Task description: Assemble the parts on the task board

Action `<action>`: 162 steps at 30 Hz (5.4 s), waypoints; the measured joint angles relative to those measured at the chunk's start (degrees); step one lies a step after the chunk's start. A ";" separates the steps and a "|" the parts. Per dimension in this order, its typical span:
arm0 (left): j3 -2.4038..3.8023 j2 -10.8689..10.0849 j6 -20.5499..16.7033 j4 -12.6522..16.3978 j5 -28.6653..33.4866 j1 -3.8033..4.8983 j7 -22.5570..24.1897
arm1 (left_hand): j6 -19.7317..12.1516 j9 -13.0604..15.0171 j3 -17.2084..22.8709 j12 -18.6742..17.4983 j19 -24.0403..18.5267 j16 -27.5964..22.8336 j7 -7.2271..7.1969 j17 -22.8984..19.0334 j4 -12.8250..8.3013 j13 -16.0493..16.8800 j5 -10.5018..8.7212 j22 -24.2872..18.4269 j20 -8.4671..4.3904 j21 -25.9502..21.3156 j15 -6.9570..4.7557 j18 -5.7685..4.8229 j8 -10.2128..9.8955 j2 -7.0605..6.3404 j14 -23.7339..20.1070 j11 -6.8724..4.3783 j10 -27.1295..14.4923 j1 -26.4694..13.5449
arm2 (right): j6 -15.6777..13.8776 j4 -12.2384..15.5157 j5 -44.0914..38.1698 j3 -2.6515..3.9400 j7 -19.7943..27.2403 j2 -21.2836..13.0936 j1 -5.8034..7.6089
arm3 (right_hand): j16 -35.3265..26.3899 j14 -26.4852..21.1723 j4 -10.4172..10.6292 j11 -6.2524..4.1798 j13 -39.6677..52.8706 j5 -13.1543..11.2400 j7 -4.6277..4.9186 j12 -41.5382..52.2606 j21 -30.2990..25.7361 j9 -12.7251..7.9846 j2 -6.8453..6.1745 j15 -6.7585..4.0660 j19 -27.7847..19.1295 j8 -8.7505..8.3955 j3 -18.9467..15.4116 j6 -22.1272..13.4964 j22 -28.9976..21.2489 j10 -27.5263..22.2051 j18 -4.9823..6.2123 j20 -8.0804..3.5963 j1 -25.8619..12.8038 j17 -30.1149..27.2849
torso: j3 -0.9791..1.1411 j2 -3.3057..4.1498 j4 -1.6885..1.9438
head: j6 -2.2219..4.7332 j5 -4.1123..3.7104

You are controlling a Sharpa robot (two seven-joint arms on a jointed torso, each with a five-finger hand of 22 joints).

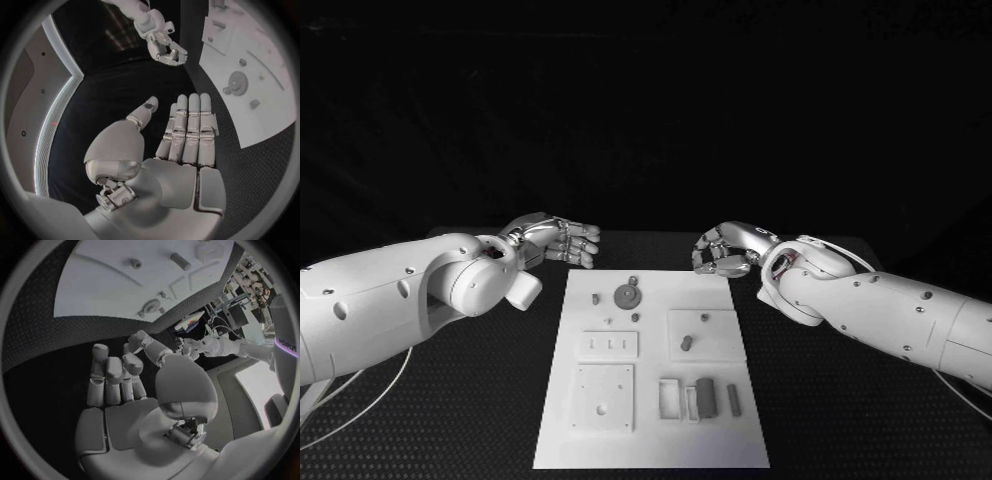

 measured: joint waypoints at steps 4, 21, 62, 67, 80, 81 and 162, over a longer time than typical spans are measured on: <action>-0.20 0.53 -1.65 1.55 -4.02 0.53 -3.77 | 0.27 -0.22 0.00 0.00 0.32 0.00 -0.20 0.64 0.00 0.41 0.00 0.22 -0.32 0.22 -0.28 -0.13 0.00 -0.67 0.28 -0.30 0.30 -0.10 | 1.19 3.34 0.03 0.04 -4.00 0.40 0.28 | 0.00 0.02 0.00 0.00 0.00 0.00 -0.01 0.00 0.00 0.00 -0.45 -0.01 0.02 0.43 0.00 0.01 0.00 0.00 0.00 -0.02 -0.45 -0.20 | -0.01 -0.58 -0.18 | 0.03 0.70; -1.95 4.20 -2.30 5.47 -12.53 0.76 -15.18 | 1.24 -0.66 -2.36 -0.28 1.13 0.22 -0.41 2.36 3.37 1.37 0.00 0.60 -0.71 0.44 -0.61 -0.48 0.00 -3.39 1.02 -0.70 1.14 -6.29 | 3.59 8.85 -1.74 -0.29 -10.15 4.49 0.27 | 0.00 0.14 0.15 0.00 0.00 0.00 -0.15 0.00 0.00 0.01 -0.52 0.08 0.21 0.46 -0.16 0.17 0.00 0.01 -0.26 -0.21 -1.01 -0.31 | -0.12 -1.69 -0.87 | -0.85 2.03; -3.14 4.43 0.26 5.75 -10.72 0.77 -21.22 | 2.05 -0.71 -2.63 -0.51 1.33 -0.27 -0.81 3.61 2.10 2.14 0.00 0.71 -0.92 0.22 -0.82 -1.06 0.00 -2.54 1.22 -0.90 1.75 -5.44 | 4.83 11.01 -5.03 -0.94 -11.44 7.37 0.22 | -0.01 0.19 0.14 -0.33 0.00 0.00 -0.24 0.00 -0.01 0.83 -0.92 -0.18 0.42 -0.06 -0.17 0.44 0.00 0.09 -0.30 -0.41 -1.36 -0.49 | -0.15 -1.66 -0.87 | -2.43 1.79; -3.14 4.37 0.47 5.62 -9.86 0.77 -21.17 | 2.05 -0.71 -2.61 -0.51 1.33 -0.42 -0.81 3.71 1.80 2.25 0.00 0.77 -0.92 0.22 -0.82 -1.28 0.00 -2.11 1.22 -0.90 1.75 -5.43 | 5.04 10.90 -5.02 -1.11 -11.46 7.55 0.22 | -0.01 0.19 0.14 -0.32 0.00 0.00 -0.23 -0.01 -0.01 0.85 -0.91 -0.17 0.42 -0.10 -0.17 0.45 0.00 0.09 -0.30 -0.41 -1.37 -0.49 | -0.15 -1.66 -0.83 | -2.72 1.82; -3.14 4.55 0.68 5.65 -8.98 0.77 -21.02 | 2.87 -0.70 -3.08 -0.51 1.74 -0.49 -1.22 4.41 1.33 2.75 0.00 0.98 -1.33 0.22 -1.11 -1.35 0.00 -1.90 1.93 -1.12 2.77 -5.63 | 5.65 10.68 -5.01 -1.63 -11.49 7.82 0.21 | -0.02 0.28 0.07 -0.32 -0.05 0.00 -0.19 0.00 -0.01 1.14 -0.84 -0.07 0.41 0.08 -0.23 0.51 0.00 0.10 -0.31 -0.40 -1.76 -0.54 | -0.12 -1.68 -0.93 | -2.84 1.97; -3.14 4.58 0.69 5.65 -8.96 0.77 -21.02 | 2.87 -0.69 -3.08 -0.51 1.74 -0.49 -1.22 4.41 1.33 2.76 0.00 0.98 -1.33 0.22 -1.11 -1.36 0.00 -1.90 1.93 -1.12 2.77 -5.63 | 5.67 10.67 -5.01 -1.64 -11.50 7.87 0.21 | -0.02 0.28 0.07 -0.32 -0.05 0.00 -0.19 -0.01 -0.01 1.14 -0.84 -0.07 0.41 0.08 -0.23 0.51 0.00 0.10 -0.31 -0.40 -1.76 -0.53 | -0.09 -1.68 -0.93 | -2.84 1.97; -3.40 5.46 1.56 4.90 -10.77 0.72 -22.87 | 6.77 -0.96 5.20 -1.17 3.08 -1.82 -2.64 8.97 0.17 5.78 -0.01 3.46 -2.25 0.22 -2.14 -1.36 0.66 1.92 4.59 -2.55 6.47 0.67 | 6.68 10.45 -4.13 -2.01 -12.35 9.03 0.05 | -0.04 0.28 0.06 -0.34 -0.03 0.00 -0.34 -0.01 -0.01 1.27 -0.92 -0.28 0.40 0.11 -0.24 0.72 0.00 0.10 -0.31 -0.39 -2.27 -0.67 | 0.01 -1.61 -0.97 | -3.52 1.82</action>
